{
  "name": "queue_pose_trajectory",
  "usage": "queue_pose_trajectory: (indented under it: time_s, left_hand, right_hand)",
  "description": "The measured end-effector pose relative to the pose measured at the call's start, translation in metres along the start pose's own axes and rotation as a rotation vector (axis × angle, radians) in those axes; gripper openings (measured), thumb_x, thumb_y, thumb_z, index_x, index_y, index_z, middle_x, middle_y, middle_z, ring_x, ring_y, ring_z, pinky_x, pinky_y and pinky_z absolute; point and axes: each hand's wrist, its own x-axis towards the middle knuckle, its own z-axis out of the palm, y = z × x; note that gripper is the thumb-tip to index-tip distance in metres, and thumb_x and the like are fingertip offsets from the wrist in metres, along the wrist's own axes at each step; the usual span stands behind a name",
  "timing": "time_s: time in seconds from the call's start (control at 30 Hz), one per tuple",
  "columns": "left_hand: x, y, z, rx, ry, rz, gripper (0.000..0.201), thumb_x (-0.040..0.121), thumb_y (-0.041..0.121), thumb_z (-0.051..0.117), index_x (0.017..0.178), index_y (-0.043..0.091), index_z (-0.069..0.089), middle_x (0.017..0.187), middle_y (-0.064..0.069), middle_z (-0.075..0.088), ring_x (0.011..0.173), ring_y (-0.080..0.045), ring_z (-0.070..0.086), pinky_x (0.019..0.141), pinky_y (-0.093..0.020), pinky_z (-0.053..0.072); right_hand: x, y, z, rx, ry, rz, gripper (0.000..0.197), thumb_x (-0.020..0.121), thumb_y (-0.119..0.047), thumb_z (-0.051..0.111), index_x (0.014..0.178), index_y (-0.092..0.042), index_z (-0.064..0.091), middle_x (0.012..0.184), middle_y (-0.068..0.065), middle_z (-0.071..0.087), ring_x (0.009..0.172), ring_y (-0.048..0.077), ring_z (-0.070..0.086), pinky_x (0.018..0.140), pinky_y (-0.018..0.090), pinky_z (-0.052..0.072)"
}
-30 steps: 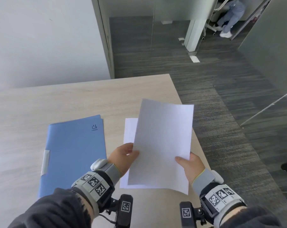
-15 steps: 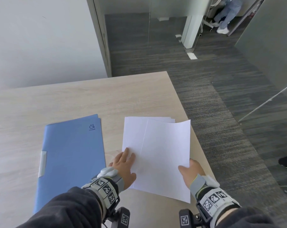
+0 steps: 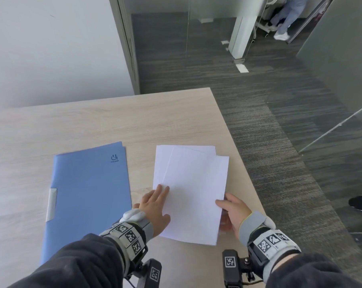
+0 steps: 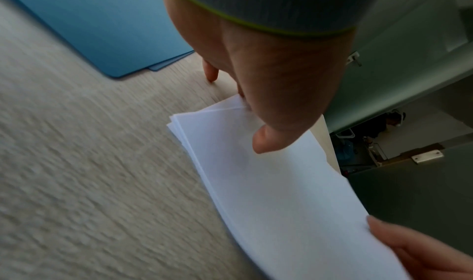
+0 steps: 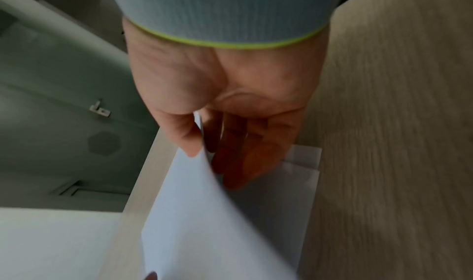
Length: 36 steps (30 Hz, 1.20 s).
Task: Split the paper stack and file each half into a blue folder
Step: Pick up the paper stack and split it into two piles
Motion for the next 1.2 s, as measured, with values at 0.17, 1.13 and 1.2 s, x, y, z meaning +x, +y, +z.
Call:
queue_pose_trajectory:
  time_s: [0.17,1.13,1.2]
  left_hand:
    - [0.001,0.002,-0.008,-0.1,0.005,-0.022,0.079,0.086,0.043,0.046,0.148,0.046,-0.004,0.16,0.015,0.019,0.149,-0.009,0.007,0.116,-0.048,0.024]
    - [-0.024,0.022,-0.067,-0.79,0.151,-0.061,0.028,0.088,0.03,0.066,0.116,0.028,0.066,0.103,0.007,0.068,0.096,-0.017,0.061,0.086,-0.029,0.04]
    - [-0.024,0.023,-0.067,-0.787,0.133,-0.055,0.029,0.087,0.032,0.067,0.116,0.029,0.066,0.105,0.008,0.069,0.097,-0.017,0.062,0.086,-0.03,0.042]
  right_hand:
    - [0.009,0.003,0.001,-0.2,0.107,-0.094,0.018,0.079,0.0,0.054,0.084,-0.009,0.068,0.084,0.021,0.07,0.072,0.028,0.06,0.066,0.034,0.048]
    - [-0.029,-0.039,0.003,-0.008,-0.02,-0.392,0.032,0.082,0.008,0.064,0.083,-0.023,0.066,0.087,-0.004,0.069,0.08,0.006,0.064,0.064,0.011,0.052]
    - [-0.028,-0.038,0.003,-0.029,-0.023,-0.382,0.031,0.083,0.005,0.065,0.083,-0.026,0.066,0.088,-0.005,0.069,0.081,0.006,0.064,0.069,0.018,0.049]
